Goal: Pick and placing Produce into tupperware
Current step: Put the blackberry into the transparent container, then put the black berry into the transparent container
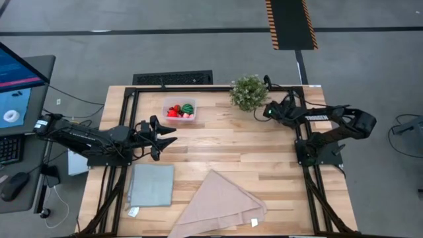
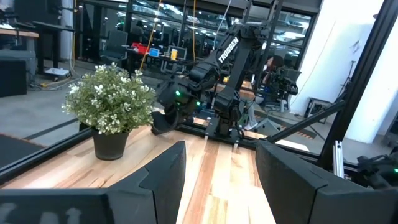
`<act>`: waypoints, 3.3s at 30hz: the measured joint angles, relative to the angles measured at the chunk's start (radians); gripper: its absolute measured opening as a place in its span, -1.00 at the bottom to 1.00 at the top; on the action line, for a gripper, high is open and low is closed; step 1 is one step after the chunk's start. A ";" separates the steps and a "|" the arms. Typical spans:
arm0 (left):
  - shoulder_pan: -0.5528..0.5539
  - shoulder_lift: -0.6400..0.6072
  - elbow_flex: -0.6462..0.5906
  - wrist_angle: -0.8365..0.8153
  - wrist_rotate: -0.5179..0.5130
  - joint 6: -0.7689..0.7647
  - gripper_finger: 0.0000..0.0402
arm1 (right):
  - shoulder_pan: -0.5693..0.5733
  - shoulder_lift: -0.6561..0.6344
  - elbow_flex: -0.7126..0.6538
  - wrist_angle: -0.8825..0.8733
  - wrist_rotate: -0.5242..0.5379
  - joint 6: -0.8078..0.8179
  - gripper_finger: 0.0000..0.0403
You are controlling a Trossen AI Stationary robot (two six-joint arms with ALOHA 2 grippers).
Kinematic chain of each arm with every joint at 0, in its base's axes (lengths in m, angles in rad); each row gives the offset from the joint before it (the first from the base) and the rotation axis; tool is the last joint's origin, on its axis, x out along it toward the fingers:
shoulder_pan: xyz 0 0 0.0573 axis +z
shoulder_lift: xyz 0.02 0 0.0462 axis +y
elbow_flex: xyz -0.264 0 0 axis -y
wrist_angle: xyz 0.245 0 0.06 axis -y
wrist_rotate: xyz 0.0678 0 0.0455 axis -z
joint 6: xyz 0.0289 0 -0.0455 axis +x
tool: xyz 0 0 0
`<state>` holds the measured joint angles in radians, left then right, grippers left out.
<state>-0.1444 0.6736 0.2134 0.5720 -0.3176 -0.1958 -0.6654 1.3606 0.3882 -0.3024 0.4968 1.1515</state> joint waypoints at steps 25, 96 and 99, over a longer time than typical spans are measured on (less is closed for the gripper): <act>0.000 0.000 0.000 0.001 0.004 -0.010 -0.09 | 0.004 -0.001 0.044 -0.098 -0.016 -0.009 -0.07; 0.000 0.000 0.000 -0.003 -0.002 -0.027 -0.09 | 0.133 -0.004 0.050 -0.020 -0.099 -0.131 -0.38; 0.000 0.000 0.000 -0.003 -0.002 -0.028 -0.09 | 0.205 -0.001 0.069 -0.021 -0.120 -0.107 -0.43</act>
<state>-0.1444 0.6739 0.2134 0.5690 -0.3191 -0.2241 -0.4602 1.3593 0.4573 -0.3239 0.3769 1.0440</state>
